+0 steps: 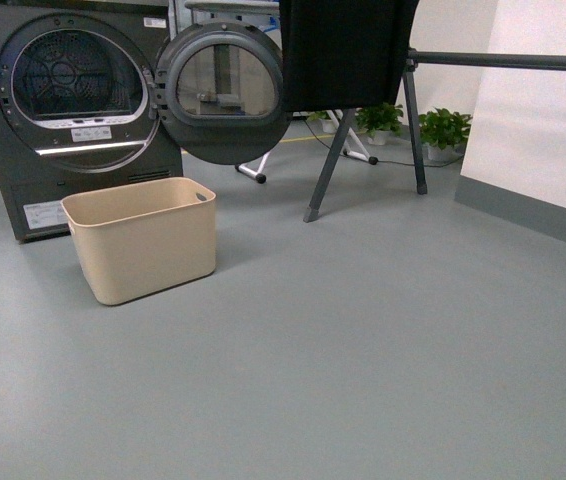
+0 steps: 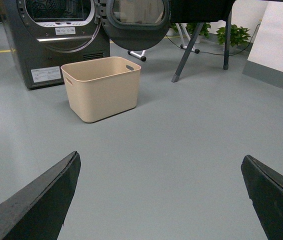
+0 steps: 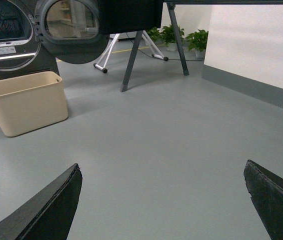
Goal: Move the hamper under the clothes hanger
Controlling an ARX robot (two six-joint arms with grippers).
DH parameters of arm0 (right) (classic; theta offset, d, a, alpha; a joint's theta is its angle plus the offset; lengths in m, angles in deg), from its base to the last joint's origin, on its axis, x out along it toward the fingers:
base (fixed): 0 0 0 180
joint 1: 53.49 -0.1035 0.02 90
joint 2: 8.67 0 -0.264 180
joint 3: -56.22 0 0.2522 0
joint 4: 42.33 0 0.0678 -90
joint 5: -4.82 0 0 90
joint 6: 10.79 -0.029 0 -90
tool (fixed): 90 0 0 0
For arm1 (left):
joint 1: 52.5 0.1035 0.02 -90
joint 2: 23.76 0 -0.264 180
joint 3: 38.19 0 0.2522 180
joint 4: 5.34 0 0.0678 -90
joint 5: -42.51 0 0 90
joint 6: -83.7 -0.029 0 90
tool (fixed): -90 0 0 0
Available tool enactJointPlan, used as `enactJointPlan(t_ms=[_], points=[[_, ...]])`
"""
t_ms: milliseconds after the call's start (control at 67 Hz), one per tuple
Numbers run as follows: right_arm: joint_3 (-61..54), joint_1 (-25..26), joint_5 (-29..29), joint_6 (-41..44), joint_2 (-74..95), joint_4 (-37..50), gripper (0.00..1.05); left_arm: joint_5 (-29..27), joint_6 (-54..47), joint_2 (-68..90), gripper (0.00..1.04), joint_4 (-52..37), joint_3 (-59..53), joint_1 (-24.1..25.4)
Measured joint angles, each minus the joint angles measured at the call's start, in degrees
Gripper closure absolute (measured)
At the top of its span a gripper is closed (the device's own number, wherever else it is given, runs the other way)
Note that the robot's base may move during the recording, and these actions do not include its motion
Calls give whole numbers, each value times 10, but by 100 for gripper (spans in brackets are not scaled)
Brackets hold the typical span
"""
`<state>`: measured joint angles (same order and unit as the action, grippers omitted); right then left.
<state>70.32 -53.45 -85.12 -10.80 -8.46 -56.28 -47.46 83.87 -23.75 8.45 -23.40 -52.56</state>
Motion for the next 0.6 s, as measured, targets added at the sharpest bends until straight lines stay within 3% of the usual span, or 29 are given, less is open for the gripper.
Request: enactJointPlan(t_ms=[597], points=[[0,0,0,0,0,0,8,0,0,0,7,0,0,0]])
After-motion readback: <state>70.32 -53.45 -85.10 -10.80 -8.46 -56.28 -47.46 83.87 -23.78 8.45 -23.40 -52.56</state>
